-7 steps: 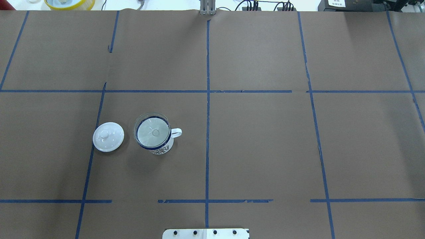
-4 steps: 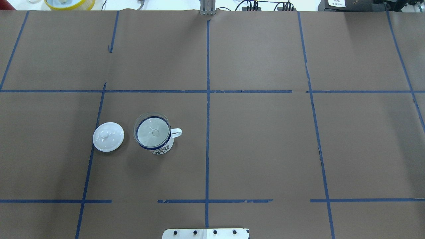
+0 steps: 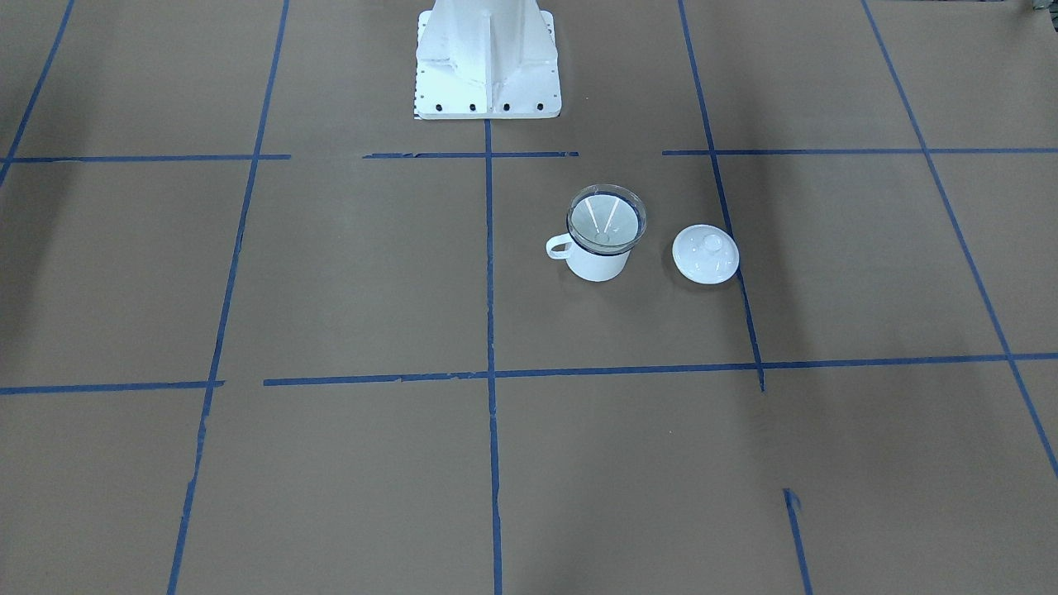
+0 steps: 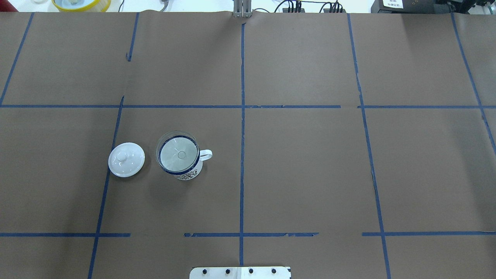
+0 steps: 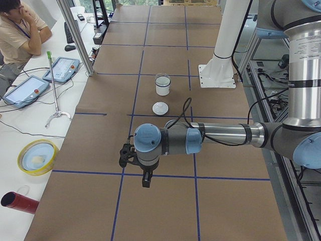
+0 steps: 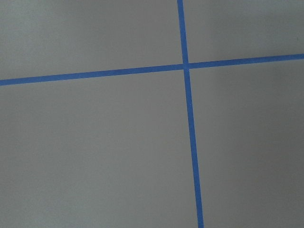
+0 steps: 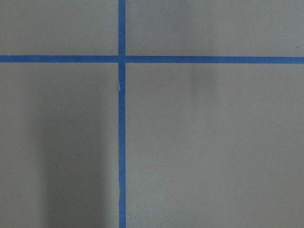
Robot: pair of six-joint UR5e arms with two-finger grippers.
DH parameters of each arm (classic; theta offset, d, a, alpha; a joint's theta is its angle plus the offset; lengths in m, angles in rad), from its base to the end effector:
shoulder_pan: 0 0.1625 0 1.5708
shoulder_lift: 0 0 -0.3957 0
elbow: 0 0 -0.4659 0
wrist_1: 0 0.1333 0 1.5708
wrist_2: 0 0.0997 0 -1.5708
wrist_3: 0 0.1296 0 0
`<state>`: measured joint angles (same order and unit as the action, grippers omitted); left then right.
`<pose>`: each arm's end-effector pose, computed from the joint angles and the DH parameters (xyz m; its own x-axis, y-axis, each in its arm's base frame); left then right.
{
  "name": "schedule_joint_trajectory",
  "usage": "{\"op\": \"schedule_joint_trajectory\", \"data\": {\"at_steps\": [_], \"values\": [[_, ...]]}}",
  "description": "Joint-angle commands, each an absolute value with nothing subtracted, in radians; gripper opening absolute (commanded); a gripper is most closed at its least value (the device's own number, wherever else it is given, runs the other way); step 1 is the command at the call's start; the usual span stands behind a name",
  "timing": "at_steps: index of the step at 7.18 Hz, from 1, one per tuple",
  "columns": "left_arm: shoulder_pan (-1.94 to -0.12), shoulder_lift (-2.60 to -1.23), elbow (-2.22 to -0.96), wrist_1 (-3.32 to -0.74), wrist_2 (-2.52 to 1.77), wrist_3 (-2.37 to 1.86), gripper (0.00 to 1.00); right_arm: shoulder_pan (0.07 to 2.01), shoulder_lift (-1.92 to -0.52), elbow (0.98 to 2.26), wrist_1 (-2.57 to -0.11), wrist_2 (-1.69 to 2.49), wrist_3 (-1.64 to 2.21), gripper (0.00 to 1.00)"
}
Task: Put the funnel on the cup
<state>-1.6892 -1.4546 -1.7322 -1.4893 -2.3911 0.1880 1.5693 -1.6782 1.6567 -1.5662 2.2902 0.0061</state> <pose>-0.0992 -0.5078 0.6264 0.6843 0.0804 -0.7248 -0.0100 0.9948 0.1010 0.0471 -0.5215 0.6651 0.7522 0.0161 0.6587 -0.0031 0.9998 -0.0209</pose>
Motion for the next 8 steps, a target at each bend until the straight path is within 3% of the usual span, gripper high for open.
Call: {"op": "schedule_joint_trajectory", "data": {"at_steps": [1, 8], "values": [[-1.686, -1.46, -1.718, -1.497, -2.388, 0.084, 1.0, 1.569, -1.678, 1.657, -1.566, 2.29, 0.006, 1.0], [-1.592, -1.448, -1.716, -1.606, -2.39, -0.06, 1.0, 1.569, -1.678, 1.657, -1.566, 2.29, 0.006, 1.0]]}}
